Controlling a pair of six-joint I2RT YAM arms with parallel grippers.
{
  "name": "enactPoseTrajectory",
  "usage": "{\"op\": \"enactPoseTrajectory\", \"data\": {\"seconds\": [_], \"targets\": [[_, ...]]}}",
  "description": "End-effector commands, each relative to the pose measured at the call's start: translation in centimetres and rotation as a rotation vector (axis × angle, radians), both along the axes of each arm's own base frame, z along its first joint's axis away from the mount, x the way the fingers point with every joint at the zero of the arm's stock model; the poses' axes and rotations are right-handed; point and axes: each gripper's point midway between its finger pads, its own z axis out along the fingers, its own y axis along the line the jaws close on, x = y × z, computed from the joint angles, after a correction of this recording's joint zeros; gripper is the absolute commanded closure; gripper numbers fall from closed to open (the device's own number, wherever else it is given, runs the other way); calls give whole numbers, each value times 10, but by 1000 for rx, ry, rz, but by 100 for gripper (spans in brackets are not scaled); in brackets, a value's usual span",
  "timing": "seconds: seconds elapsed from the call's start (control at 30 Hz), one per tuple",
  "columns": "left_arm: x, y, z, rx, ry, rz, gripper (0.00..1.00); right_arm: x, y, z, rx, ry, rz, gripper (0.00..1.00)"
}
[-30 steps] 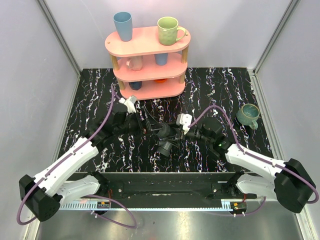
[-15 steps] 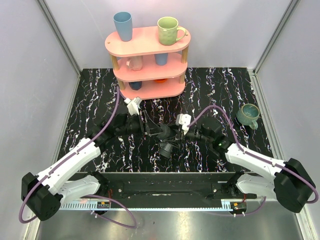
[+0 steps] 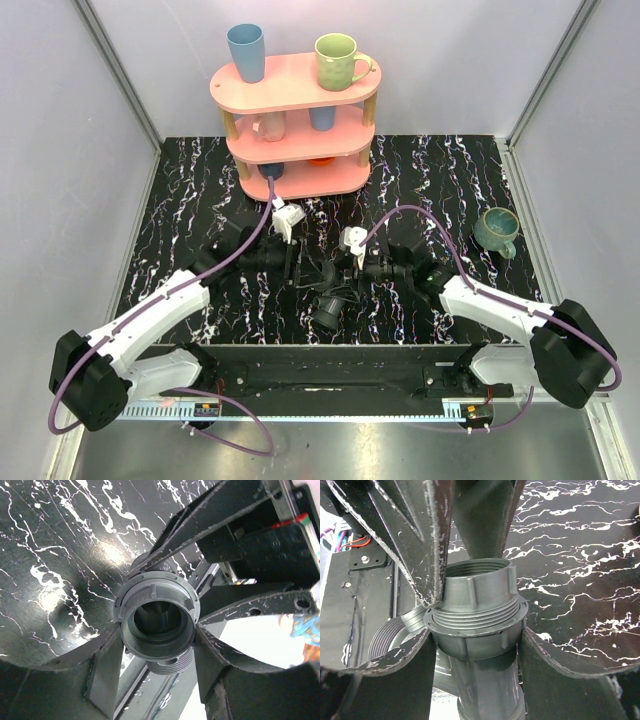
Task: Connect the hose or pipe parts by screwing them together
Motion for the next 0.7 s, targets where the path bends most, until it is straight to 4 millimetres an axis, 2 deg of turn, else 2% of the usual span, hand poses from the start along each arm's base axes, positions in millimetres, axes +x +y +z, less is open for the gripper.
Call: {"op": "enactPoseTrajectory", "data": {"seconds": [0.0,0.33,0.67], "targets": [[-3,-14,20,-29,-257,-215,100,-14,23,72,181,-111,153,100],[-8,-9,21,43,-545,-470,100,-24,21,68,176,-94,188,100],[-29,-7,20,19,-758,-731,100,-33,22,66,175,-46,238,100]]}}
